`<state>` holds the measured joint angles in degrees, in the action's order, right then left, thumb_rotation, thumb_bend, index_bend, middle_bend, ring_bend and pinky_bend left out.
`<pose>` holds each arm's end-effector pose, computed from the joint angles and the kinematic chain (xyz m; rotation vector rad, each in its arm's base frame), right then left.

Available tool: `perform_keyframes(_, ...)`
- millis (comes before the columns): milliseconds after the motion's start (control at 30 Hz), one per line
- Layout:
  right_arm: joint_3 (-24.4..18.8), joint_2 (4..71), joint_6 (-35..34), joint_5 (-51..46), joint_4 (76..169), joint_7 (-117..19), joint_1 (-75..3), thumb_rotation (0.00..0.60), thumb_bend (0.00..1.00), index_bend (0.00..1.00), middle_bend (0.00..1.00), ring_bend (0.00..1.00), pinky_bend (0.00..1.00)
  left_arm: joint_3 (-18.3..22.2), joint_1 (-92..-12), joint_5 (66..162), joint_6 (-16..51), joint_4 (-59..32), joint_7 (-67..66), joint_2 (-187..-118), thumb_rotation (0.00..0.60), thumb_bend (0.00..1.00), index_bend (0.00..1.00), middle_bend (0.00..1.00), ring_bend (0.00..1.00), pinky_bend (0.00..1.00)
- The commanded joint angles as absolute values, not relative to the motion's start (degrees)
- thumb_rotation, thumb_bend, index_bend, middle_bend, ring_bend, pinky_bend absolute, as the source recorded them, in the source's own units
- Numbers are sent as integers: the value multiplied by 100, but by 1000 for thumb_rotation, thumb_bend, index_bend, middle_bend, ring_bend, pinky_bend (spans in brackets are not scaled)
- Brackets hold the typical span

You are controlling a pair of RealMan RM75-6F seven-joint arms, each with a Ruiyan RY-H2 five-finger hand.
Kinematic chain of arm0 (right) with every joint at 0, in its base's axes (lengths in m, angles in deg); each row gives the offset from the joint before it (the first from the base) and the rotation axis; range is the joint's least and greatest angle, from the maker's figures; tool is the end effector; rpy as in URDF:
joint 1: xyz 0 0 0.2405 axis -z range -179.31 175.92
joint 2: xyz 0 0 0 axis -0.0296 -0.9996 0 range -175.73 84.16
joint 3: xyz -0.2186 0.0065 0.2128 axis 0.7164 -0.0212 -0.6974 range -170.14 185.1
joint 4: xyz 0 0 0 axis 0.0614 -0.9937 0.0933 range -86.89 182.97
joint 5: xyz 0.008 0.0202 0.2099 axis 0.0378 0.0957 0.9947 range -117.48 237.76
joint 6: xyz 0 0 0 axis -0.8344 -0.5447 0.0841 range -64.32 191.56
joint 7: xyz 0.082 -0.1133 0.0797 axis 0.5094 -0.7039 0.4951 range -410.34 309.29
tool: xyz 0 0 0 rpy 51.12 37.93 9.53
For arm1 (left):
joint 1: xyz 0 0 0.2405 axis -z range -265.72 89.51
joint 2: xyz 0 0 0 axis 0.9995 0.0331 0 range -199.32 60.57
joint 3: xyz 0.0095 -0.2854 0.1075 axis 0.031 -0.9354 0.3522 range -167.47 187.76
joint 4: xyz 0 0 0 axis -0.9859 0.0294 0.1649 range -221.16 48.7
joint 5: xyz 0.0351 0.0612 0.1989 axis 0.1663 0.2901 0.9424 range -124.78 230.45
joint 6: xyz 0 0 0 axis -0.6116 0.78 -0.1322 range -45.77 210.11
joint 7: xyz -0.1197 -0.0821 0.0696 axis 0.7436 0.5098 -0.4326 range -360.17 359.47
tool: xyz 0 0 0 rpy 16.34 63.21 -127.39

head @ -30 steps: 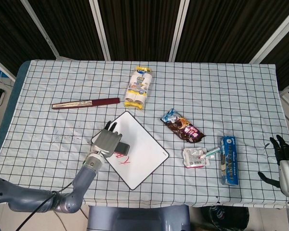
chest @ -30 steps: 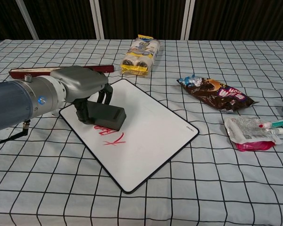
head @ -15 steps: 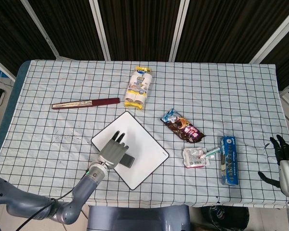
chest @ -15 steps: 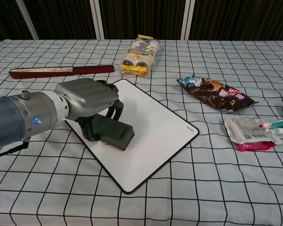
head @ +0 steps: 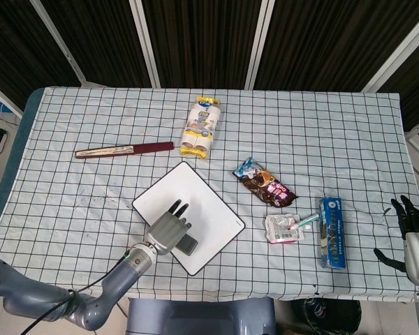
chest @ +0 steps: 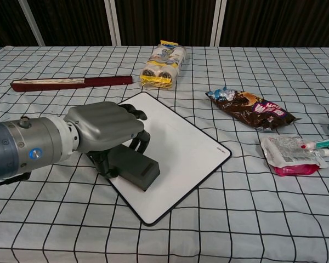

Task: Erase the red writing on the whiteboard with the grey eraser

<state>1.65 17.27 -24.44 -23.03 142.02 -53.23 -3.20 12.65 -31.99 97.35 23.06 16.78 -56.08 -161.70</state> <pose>-0.3614 -0.1905 0.2024 1.2667 -0.8536 0.8755 -0.1103 0.3139 -0.0851 -2.3157 -0.5917 -0.5520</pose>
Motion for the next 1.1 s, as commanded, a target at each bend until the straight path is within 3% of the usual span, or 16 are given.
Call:
perform_keyframes(33, 167, 1728, -2442, -2304, 14204, -5324, -320, 600, 108, 6, 38, 142, 187, 1258, -3133, 9825, 2441, 1532, -5527, -16088, 600, 339, 425, 433, 0, 14)
perform_keyframes(700, 164, 1726, -2432, -2291, 14214, -5302, -321, 600, 108, 6, 38, 142, 187, 997, -3172, 9956, 2580, 318, -4982, -16097, 600, 339, 427, 431, 0, 12)
perform_keyframes(1100, 173, 1725, -2438, -2312, 14223, -5303, -320, 600, 108, 7, 38, 142, 187, 995, -3537, 10188, 2295, 629, -4508, -15118, 600, 340, 427, 429, 0, 12)
